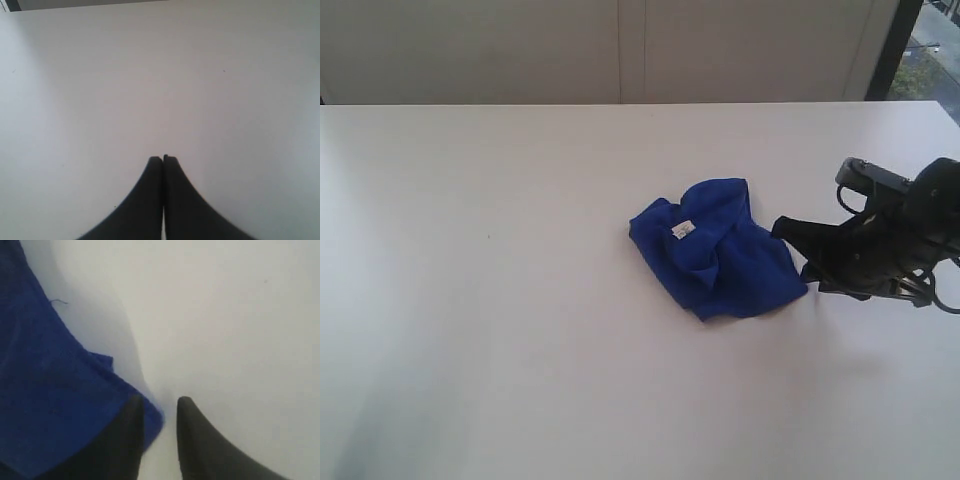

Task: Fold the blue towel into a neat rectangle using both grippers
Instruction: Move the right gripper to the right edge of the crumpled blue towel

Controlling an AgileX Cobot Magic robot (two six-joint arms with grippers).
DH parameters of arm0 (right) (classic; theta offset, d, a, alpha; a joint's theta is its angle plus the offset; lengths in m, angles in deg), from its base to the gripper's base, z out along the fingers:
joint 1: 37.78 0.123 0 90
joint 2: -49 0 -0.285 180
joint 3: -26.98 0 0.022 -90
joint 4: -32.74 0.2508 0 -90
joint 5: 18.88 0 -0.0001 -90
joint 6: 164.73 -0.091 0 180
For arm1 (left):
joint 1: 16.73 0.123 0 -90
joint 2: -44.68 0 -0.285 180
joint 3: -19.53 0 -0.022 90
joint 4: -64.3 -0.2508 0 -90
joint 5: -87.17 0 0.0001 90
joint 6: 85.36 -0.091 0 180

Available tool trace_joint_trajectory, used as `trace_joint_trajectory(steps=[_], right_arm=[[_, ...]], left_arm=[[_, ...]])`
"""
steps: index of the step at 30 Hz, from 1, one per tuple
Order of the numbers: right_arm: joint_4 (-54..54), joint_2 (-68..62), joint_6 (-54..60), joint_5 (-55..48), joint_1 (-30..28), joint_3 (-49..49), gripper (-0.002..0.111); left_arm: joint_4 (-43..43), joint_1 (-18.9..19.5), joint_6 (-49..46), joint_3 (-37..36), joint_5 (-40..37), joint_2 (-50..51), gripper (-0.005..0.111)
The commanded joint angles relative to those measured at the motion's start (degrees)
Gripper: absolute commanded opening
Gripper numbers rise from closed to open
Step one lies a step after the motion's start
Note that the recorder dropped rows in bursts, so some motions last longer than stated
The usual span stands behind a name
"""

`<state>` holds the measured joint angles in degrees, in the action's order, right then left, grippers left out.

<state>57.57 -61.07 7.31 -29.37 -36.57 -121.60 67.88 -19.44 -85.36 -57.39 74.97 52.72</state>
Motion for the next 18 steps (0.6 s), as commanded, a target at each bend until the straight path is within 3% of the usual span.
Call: trace_joint_trajectory(steps=[1,18], right_arm=[[0.0,-1.3,0.5,0.3,0.1,-0.4,0.024],[0.6,-3.5,1.4,-4.7,0.1,-0.4,0.024]], left_arm=[[0.4,0.2,0.0,-0.3,0.2,-0.3,0.0],[0.4,0.2,0.0,-0.3,0.2,-0.3,0.0]])
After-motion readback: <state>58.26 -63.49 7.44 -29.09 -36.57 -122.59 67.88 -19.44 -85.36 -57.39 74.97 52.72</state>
